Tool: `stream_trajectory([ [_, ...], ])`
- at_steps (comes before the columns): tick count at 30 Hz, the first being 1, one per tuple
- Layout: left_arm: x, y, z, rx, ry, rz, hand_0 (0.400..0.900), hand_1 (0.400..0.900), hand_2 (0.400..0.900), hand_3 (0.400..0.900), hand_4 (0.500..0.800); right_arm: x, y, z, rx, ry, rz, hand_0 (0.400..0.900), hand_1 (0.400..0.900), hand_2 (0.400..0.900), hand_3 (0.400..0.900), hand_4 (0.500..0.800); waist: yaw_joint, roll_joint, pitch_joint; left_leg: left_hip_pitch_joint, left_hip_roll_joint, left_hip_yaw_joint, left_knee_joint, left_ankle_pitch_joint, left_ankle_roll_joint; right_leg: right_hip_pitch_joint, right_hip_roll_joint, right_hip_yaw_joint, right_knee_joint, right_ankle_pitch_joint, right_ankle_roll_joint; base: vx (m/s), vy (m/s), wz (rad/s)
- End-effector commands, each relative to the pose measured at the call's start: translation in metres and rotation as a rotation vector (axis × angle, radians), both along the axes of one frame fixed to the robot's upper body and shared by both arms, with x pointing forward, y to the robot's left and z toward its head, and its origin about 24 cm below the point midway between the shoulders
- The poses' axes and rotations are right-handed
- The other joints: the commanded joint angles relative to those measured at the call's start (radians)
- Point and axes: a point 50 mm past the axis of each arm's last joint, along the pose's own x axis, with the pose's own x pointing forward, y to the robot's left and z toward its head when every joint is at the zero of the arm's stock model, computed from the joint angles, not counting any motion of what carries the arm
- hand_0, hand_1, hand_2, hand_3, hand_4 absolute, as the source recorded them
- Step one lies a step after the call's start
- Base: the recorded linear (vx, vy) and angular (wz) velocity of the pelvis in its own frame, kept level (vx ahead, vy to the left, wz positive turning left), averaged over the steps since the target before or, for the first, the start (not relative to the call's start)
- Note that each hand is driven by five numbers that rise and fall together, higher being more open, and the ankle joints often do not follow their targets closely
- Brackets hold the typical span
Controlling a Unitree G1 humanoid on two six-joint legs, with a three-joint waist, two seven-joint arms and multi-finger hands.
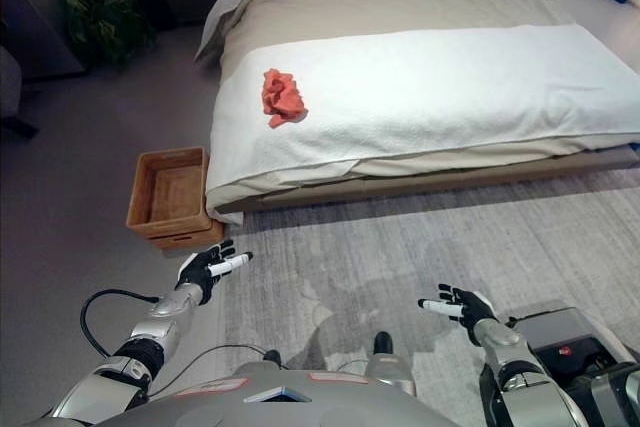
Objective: Put the clothes on the bed into the basket.
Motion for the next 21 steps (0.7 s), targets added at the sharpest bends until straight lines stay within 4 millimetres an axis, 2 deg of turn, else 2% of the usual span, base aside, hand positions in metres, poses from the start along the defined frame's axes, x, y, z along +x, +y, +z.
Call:
stream_trajectory([
  [1, 0.0505, 0.0008, 0.0353, 0.050, -0.205, -0.051, 0.900, 0.900, 0.900, 0.900, 0.800, 0.0280, 0.0022, 0.0099, -0.004, -0.099, 0.010, 0.900, 0.900, 0.900, 0.900, 0.800, -0.011, -0.036, -0.014, -0.043, -0.044, 0.032, -0.004, 0.018, 0.006, 0.056, -0.025, -0.066, 0.017, -0.053, 0.024, 0.00, 0.000, 0.00],
  [21, 0.0503, 0.0044, 0.0354, 0.077, -0.200, -0.053, 0.900, 0.900, 0.900, 0.900, 0.800, 0.0287, 0.0049, 0.0091, 0.006, -0.098, 0.020, 0.900, 0.900, 0.900, 0.900, 0.800, -0.013, -0.044, -0.009, -0.037, -0.051, 0.037, -0.004, 0.007, 0.010, 0.053, -0.030, -0.055, 0.020, -0.052, 0.028, 0.00, 0.001, 0.00],
])
